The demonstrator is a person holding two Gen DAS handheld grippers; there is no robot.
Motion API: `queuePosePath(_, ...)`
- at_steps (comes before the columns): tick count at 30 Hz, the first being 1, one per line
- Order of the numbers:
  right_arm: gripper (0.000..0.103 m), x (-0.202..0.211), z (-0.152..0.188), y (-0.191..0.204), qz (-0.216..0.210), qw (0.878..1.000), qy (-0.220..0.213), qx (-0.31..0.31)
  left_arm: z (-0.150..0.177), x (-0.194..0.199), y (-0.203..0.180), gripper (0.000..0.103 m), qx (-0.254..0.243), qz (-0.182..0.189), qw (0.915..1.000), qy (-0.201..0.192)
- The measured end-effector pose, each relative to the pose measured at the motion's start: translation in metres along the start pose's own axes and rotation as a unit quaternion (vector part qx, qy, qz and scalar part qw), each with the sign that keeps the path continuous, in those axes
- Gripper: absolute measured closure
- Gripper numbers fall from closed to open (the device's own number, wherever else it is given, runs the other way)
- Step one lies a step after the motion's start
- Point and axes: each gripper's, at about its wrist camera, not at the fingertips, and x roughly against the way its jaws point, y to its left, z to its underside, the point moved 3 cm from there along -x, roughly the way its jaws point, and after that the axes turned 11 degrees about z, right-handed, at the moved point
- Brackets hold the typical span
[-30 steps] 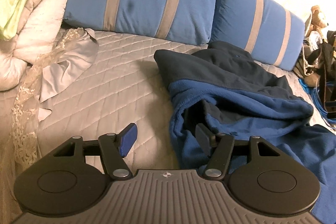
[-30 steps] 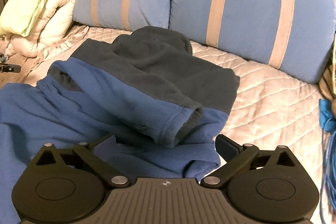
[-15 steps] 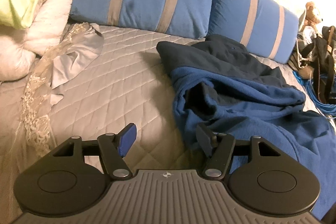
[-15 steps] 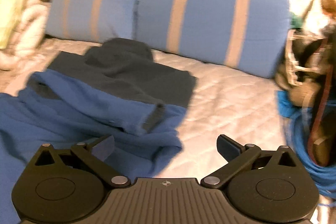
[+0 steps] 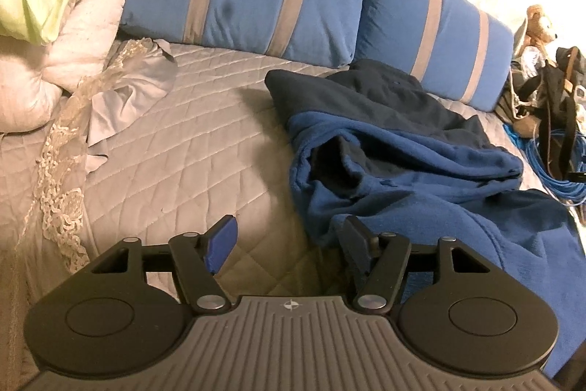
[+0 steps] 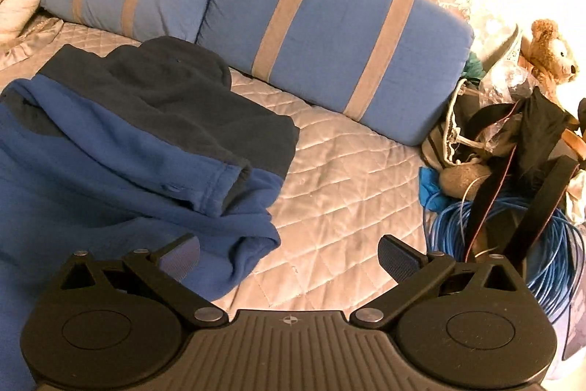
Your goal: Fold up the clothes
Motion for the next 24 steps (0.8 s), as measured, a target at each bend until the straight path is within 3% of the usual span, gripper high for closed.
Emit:
queuePosePath(8, 0.0, 0.005, 0.008, -0.002, 0.001, 1.0, -0.003, -0.009, 0.005, 0.009, -0.006, 0.039, 0.004, 0.009, 0.9999, -0.01)
queuePosePath(13, 0.0, 0.006, 0.024, -0.019, -0.04, 0.997, -0.008, -0.06, 0.021, 0.019, -0.007, 0.039, 0.041, 0.062, 0.997, -0.021)
queuePosePath(16, 0.0, 0.007, 0.037, -0.032, -0.087, 0.991, -0.011, -0.098, 0.036, 0.025, -0.005, 0.039, 0.071, 0.109, 0.9911, -0.027)
queuePosePath(20, 0.0, 0.01, 0.052, -0.043, -0.116, 0.985, -0.016, -0.129, 0.058, 0.026, 0.002, 0.039, 0.108, 0.163, 0.9802, -0.029)
queuePosePath(24, 0.0, 0.013, 0.065, -0.052, -0.14, 0.979, -0.017, -0.148, 0.081, 0.021, 0.013, 0.04, 0.154, 0.223, 0.9621, -0.028)
